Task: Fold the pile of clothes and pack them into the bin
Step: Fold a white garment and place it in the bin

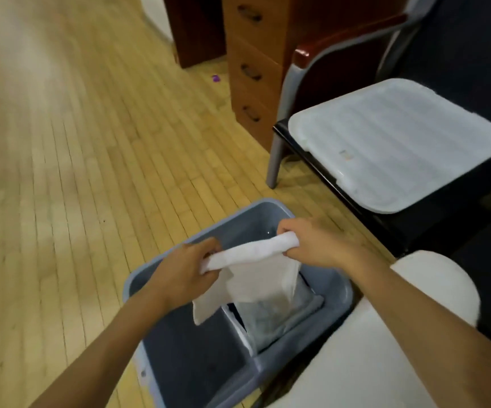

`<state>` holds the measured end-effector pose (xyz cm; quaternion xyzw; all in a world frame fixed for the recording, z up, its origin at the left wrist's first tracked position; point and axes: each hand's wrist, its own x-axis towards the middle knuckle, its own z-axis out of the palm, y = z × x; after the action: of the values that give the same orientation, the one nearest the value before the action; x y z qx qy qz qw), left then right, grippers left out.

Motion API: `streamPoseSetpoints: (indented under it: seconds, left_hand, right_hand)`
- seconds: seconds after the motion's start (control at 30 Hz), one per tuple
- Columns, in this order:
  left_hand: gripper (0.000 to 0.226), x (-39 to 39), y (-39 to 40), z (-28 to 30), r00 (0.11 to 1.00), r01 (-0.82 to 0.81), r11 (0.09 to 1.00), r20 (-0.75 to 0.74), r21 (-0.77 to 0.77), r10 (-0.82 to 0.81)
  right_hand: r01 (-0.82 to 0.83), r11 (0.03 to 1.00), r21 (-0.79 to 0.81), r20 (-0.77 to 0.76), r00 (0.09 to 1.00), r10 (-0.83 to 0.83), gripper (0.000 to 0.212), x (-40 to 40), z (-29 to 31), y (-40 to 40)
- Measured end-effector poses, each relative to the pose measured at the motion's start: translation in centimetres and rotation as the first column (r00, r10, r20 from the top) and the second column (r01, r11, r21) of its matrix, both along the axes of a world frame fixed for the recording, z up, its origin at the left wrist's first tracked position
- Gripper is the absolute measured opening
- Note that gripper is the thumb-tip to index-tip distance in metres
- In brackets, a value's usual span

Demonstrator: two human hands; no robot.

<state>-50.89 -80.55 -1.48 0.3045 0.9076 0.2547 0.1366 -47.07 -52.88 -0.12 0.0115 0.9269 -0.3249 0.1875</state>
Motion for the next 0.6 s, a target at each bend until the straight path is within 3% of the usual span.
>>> streamPoseSetpoints:
  seconds: [0.27, 0.37, 0.47, 0.53, 0.6]
  left_hand:
    - [0.024, 1.9, 1.4, -4.7, 0.999, -0.032, 0.998, 0.011, -0.060, 0.033]
    - [0.032, 3.8, 3.0, -7.2, 0.958, 0.132, 0.976, 0.275, -0.171, -0.081]
    - [0.064, 4.8, 4.0, -9.1, 0.807, 0.388, 0.877, 0.564, -0.282, -0.176]
    - [0.052, 4.8, 4.7, -9.7, 0.806, 0.370, 0.886, 0.571, -0.278, -0.158]
    - [0.036, 4.2, 5.4, -9.7, 0.832, 0.327, 0.912, 0.534, -0.247, -0.153]
  right_hand:
    - [-0.017, 0.984, 0.179, 0.074, 0.997, 0.004, 0.029, -0.6, -3.1, 1.2]
    - [-0.207, 0.918, 0.337, 0.364, 0.928, 0.076, 0.037, 1.3, -4.3, 2.7]
    - [-0.466, 0.768, 0.439, 0.676, 0.734, 0.058, 0.055, 2.5, -4.8, 4.1]
    - [-0.437, 0.789, 0.431, 0.707, 0.707, 0.006, 0.049, 2.6, -4.7, 4.9]
    - [-0.373, 0.829, 0.417, 0.657, 0.754, 0.009, 0.044, 2.4, -4.5, 5.5]
